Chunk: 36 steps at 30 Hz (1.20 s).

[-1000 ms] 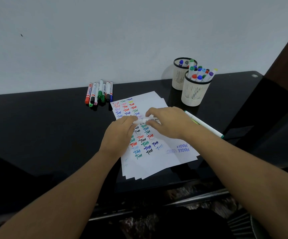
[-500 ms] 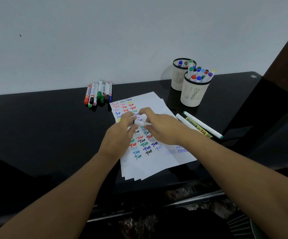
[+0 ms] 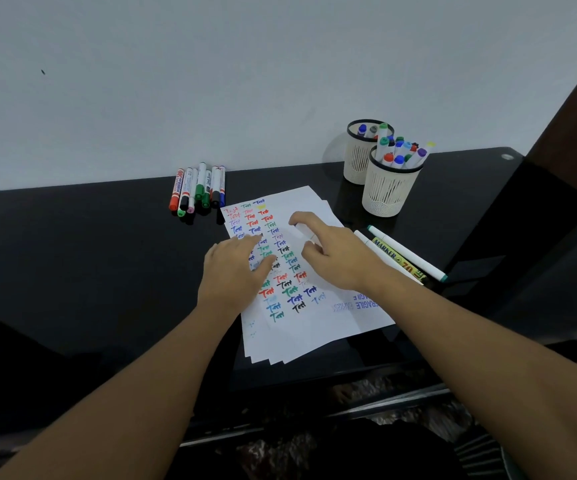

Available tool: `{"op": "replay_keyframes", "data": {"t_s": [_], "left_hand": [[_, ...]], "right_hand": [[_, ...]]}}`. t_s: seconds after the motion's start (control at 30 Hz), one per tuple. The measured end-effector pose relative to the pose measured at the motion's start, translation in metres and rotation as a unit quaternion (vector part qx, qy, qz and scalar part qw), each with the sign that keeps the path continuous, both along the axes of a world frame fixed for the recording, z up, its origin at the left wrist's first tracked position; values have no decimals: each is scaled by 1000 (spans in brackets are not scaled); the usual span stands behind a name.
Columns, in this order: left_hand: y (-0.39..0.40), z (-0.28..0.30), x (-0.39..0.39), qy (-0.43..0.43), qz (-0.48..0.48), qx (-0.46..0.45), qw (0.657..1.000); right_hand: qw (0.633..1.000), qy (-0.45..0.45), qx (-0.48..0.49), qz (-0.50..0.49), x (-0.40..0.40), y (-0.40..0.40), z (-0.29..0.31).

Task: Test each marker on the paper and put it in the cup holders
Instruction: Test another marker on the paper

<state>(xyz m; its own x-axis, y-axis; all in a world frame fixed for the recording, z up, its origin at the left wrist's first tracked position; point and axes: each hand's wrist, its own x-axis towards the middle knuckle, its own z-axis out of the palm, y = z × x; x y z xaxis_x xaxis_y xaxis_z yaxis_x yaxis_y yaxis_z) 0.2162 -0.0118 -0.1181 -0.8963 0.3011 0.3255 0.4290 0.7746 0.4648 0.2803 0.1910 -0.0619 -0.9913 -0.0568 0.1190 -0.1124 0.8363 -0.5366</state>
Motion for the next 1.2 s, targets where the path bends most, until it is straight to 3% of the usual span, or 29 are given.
{"op": "replay_keyframes", "data": {"t_s": [0.2, 0.47, 0.67, 0.8, 1.0, 1.2], "left_hand": [[0, 1, 1, 0, 0, 6, 1000], [-1, 2, 0, -16, 7, 14, 1000], [-3, 7, -2, -39, 8, 14, 999], [-9, 18, -19, -62, -21, -19, 998], [-25, 19, -46, -74, -67, -62, 993], [-27, -2, -49, -35, -53, -63, 996]], "right_hand": [[1000, -14, -22, -16, 1, -2, -1], [984, -68, -151, -66, -10, 1, 7], [910, -114, -382, -111, -14, 5, 22], [929, -124, -335, -96, -19, 11, 24], [921, -103, -351, -136, -24, 11, 30], [968, 43, -201, -142, -37, 15, 32]]}}
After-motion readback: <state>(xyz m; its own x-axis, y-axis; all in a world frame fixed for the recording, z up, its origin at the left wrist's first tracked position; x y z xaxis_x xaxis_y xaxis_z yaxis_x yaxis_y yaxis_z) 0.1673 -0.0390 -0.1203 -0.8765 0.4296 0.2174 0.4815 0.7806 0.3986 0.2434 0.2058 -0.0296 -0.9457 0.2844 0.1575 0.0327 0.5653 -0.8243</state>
